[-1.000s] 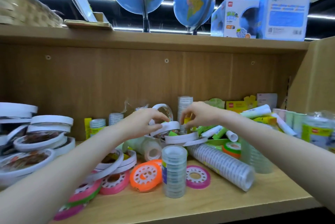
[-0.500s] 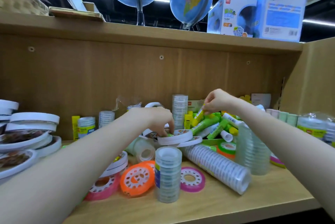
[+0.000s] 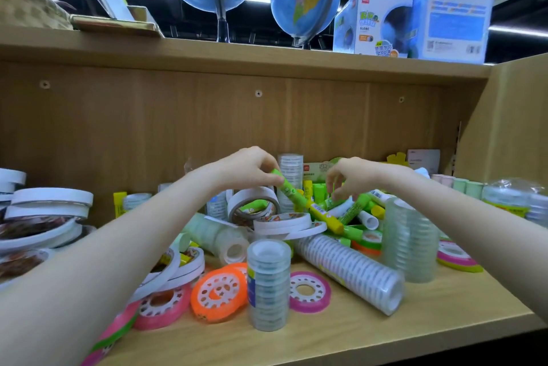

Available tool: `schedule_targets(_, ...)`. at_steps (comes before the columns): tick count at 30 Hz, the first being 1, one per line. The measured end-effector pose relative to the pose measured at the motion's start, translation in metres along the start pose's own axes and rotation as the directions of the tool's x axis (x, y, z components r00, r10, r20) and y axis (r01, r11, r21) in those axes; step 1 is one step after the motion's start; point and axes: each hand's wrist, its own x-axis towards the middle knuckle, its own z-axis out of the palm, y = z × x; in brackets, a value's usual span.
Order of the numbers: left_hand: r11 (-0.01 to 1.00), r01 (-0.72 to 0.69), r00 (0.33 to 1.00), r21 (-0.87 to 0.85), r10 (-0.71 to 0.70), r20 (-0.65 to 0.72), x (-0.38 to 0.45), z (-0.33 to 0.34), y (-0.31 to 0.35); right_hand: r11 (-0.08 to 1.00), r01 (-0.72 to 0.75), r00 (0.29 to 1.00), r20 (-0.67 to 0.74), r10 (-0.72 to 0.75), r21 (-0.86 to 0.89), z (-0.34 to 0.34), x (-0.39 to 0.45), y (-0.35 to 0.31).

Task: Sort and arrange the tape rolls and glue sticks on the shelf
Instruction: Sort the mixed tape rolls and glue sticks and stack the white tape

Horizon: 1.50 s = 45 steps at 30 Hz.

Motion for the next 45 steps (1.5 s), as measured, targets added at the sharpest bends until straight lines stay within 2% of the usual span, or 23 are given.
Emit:
schedule_targets(2,0.999,0.003,0.999,-0.033,-0.004,-0.044,0.001,0.001,0.004,0.997,0.022,0.991,0.129,-0.032,0.079,0.002,-0.007,-0.003)
schedule_targets(4,0.997,0.007,1.0,-0.076,-0.009,-0.024,-0.001,0.003,0.006,0.998,0.001,0.967,0.255,-0.018,0.067,0.009,-0.012,-0.005)
schedule_targets(7,0.995,0.008,1.0,-0.097,-0.007,0.004,-0.005,0.009,0.007,0.995,-0.026,0.96,0.277,0.05,-0.091,0.021,-0.009,-0.006)
schedule_targets(10,0.997,0.009,1.0,-0.08,-0.011,-0.026,-0.008,0.009,0.006,0.962,-0.039,0.942,0.312,0.127,-0.272,0.028,-0.005,-0.01)
schedule_targets(12,0.996,0.001,0.998,-0.09,-0.007,-0.063,-0.007,0.006,0.004,0.947,-0.036,0.953,0.275,0.13,-0.32,0.026,-0.006,-0.013)
schedule_targets(13,0.996,-0.006,0.996,-0.093,-0.002,-0.09,-0.006,0.005,0.004,0.963,-0.054,0.969,0.22,0.115,-0.265,0.022,-0.006,-0.012)
schedule_targets(15,0.988,-0.029,0.99,-0.149,0.008,-0.142,-0.002,0.002,0.007,0.996,-0.09,0.995,0.049,0.09,-0.006,0.003,-0.009,0.0)
schedule_targets(17,0.975,-0.053,0.986,-0.215,0.018,-0.164,0.005,-0.001,0.014,0.968,-0.096,0.985,-0.117,0.126,0.233,-0.024,-0.017,0.021)
schedule_targets(19,0.984,-0.079,0.985,-0.161,0.052,-0.164,0.014,-0.001,0.022,0.926,-0.164,0.961,-0.159,0.228,0.341,-0.042,-0.027,0.051)
schedule_targets(22,0.991,-0.124,0.984,-0.055,0.116,-0.134,0.031,0.002,0.04,0.881,-0.348,0.899,-0.154,0.41,0.32,-0.05,-0.034,0.103)
schedule_targets(26,0.983,-0.168,0.981,0.076,0.174,-0.083,0.054,0.009,0.06,0.825,-0.554,0.783,-0.267,0.562,0.112,-0.047,-0.036,0.142)
schedule_targets(28,0.977,-0.187,0.979,0.101,0.194,-0.067,0.063,0.012,0.067,0.808,-0.588,0.779,-0.242,0.579,0.04,-0.041,-0.032,0.147)
schedule_targets(30,0.975,-0.196,0.978,0.106,0.203,-0.055,0.069,0.015,0.071,0.812,-0.583,0.804,-0.151,0.575,-0.013,-0.033,-0.023,0.15)
schedule_targets(34,0.975,-0.192,0.978,0.111,0.199,-0.058,0.077,0.022,0.072,0.837,-0.546,0.83,-0.112,0.547,0.038,-0.029,-0.018,0.156)
schedule_targets(39,0.98,-0.175,0.983,0.091,0.179,-0.038,0.079,0.033,0.069,0.819,-0.565,0.822,0.153,0.548,0.104,-0.022,-0.029,0.165)
schedule_targets(45,0.983,-0.167,0.985,0.078,0.169,-0.027,0.077,0.039,0.068,0.842,-0.503,0.863,0.055,0.503,0.196,-0.028,-0.032,0.163)
